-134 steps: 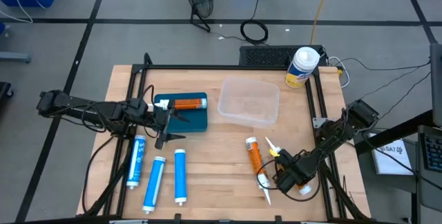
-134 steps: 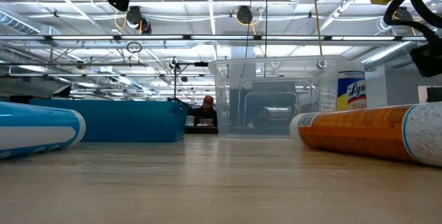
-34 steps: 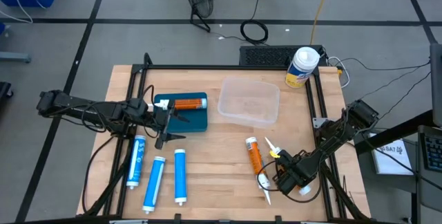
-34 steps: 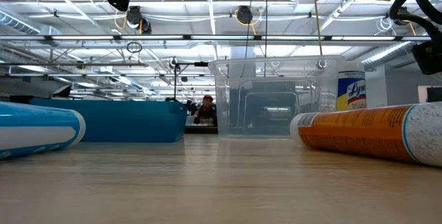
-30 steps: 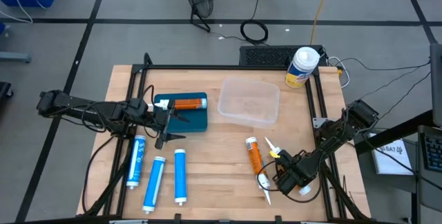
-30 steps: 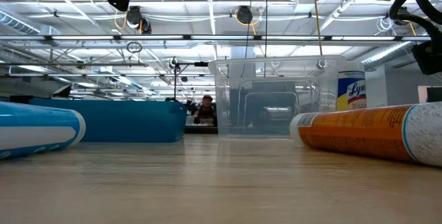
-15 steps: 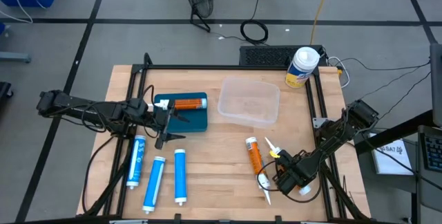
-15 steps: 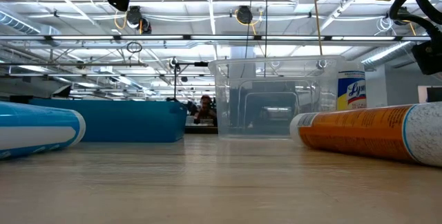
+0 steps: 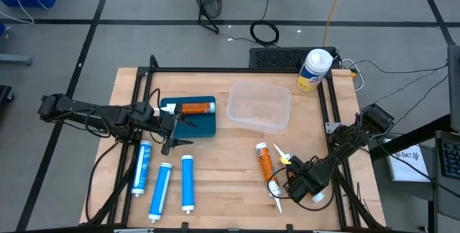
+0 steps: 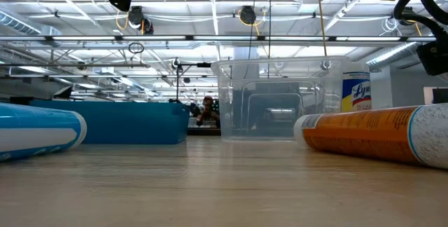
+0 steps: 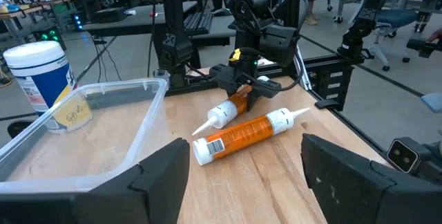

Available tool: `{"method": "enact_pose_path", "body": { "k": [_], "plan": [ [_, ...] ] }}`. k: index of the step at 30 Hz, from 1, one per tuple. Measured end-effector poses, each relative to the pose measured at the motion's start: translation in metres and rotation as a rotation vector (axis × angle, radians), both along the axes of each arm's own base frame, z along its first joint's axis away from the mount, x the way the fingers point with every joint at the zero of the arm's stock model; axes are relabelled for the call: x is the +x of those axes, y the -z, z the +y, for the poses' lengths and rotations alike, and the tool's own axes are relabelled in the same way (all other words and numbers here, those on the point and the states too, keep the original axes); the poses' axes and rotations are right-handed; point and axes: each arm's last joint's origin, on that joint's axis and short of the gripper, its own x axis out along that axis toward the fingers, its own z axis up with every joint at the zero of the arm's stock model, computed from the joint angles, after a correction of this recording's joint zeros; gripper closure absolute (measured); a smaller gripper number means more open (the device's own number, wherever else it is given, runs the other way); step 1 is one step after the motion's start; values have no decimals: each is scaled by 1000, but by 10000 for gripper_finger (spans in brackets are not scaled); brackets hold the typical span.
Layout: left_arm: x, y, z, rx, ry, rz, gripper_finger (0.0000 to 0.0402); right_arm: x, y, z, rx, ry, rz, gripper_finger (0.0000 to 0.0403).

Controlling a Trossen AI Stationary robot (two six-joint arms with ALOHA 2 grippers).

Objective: Pick & place silicon tubes, Sealant and Lysol wipes
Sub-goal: Put the right orange sealant into the blue bin

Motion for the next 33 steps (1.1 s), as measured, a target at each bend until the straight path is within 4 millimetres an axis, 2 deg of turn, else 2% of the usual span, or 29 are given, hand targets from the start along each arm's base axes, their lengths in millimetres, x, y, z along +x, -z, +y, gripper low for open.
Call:
{"method": "enact_pose_path", "body": {
  "k": [9,33],
  "plan": [
    [0,0,0,0,0,0,131,0,0,0,-3,0,2,188],
    [0,0,0,0,0,0,130,0,0,0,-2,-11,2,187]
  ]
}}
